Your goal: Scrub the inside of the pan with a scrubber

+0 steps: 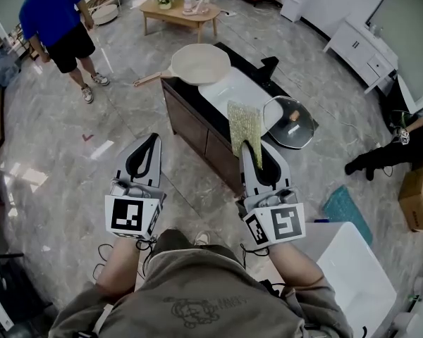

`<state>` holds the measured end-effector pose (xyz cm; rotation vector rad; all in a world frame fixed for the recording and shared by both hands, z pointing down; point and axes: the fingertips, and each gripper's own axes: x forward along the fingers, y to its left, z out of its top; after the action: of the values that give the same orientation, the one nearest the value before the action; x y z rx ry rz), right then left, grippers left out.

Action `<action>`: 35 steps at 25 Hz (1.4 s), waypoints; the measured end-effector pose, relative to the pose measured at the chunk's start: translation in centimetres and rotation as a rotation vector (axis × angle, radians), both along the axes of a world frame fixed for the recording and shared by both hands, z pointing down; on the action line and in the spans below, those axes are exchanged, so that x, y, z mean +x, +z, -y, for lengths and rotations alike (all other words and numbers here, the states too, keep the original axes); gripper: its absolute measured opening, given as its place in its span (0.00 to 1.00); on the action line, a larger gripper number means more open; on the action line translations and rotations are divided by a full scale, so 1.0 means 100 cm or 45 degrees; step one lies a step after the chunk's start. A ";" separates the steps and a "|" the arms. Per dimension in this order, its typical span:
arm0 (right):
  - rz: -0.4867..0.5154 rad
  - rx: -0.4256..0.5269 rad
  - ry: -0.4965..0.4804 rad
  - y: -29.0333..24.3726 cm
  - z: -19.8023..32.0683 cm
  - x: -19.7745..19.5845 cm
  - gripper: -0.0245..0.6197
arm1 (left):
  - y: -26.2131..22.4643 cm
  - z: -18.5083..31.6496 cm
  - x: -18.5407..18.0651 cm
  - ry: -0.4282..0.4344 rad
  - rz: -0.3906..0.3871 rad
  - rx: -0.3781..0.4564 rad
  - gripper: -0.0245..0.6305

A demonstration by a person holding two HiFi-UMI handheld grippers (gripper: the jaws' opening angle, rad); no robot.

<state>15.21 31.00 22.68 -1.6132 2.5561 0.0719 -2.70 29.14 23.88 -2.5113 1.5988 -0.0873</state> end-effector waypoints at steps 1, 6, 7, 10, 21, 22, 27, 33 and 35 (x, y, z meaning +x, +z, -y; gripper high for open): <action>-0.001 0.001 -0.005 0.002 0.000 0.003 0.15 | 0.001 0.000 0.002 -0.008 0.000 0.002 0.07; -0.009 -0.002 -0.032 0.007 0.004 0.009 0.15 | 0.007 0.000 0.008 -0.029 0.007 -0.010 0.07; -0.012 0.002 -0.036 0.008 0.006 0.009 0.15 | 0.008 0.001 0.009 -0.031 0.007 -0.010 0.07; -0.014 0.011 -0.043 0.011 0.013 0.010 0.15 | 0.009 0.006 0.010 -0.036 0.011 -0.004 0.07; -0.038 0.011 -0.029 0.027 0.059 0.002 0.15 | 0.027 0.054 0.000 -0.028 0.009 0.007 0.07; -0.039 0.007 -0.028 0.029 0.066 -0.001 0.15 | 0.029 0.061 -0.002 -0.028 0.010 0.003 0.07; -0.046 -0.018 -0.024 0.038 0.107 -0.016 0.15 | 0.037 0.104 -0.019 -0.027 0.012 -0.022 0.07; -0.059 -0.056 -0.015 0.044 0.168 -0.036 0.15 | 0.042 0.166 -0.037 -0.008 0.019 -0.055 0.07; -0.060 -0.065 -0.007 0.042 0.191 -0.044 0.15 | 0.041 0.189 -0.044 0.004 0.027 -0.066 0.07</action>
<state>10.85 11.95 26.89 -1.6418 2.6179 0.0446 -7.07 10.22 27.95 -2.5427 1.6047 -0.1569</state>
